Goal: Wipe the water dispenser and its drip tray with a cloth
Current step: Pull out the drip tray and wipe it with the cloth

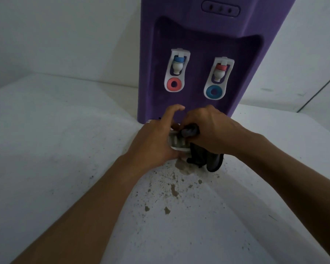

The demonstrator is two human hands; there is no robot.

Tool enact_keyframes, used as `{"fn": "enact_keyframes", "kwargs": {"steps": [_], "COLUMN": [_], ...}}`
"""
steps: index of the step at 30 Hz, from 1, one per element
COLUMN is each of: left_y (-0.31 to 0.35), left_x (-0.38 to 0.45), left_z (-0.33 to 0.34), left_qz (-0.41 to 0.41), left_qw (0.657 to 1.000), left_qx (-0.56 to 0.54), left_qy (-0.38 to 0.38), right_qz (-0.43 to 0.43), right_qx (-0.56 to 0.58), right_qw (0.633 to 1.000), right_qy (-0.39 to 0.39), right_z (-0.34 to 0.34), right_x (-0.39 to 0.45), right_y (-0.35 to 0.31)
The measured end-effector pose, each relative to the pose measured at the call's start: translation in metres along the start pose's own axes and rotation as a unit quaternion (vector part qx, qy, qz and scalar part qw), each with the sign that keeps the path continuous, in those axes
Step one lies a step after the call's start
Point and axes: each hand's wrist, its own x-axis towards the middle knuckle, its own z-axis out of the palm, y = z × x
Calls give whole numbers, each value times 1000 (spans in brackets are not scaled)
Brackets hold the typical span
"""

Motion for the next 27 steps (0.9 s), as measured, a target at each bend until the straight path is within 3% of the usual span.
{"fn": "enact_keyframes", "kwargs": {"steps": [3, 8, 11, 15, 19, 24, 27], "left_y": [0, 2, 1, 0, -2, -4, -8], "left_x": [0, 2, 1, 1, 1, 3, 3], "left_z": [-1, -1, -1, 1, 3, 6, 5], "left_qz": [-5, -24, -25, -20, -30, -1, -4], "left_qw": [1000, 999, 998, 997, 996, 999, 998], "left_qx": [-5, -37, -55, -68, -77, -44, -65], "left_qy": [-8, -22, -20, -13, -19, -5, -9], "right_qz": [-19, -98, -97, -14, 7, 131, 127], "right_qx": [15, -131, -141, -114, -228, -87, -99], "right_qw": [999, 986, 985, 993, 974, 987, 987], "right_qy": [-27, 26, 21, -8, 5, -37, -20], "right_z": [1, 3, 3, -1, 6, -2, 4], "right_x": [1, -1, 0, 1, 1, 11, 11], "right_y": [-4, -11, -17, -25, -42, -39, -41]}}
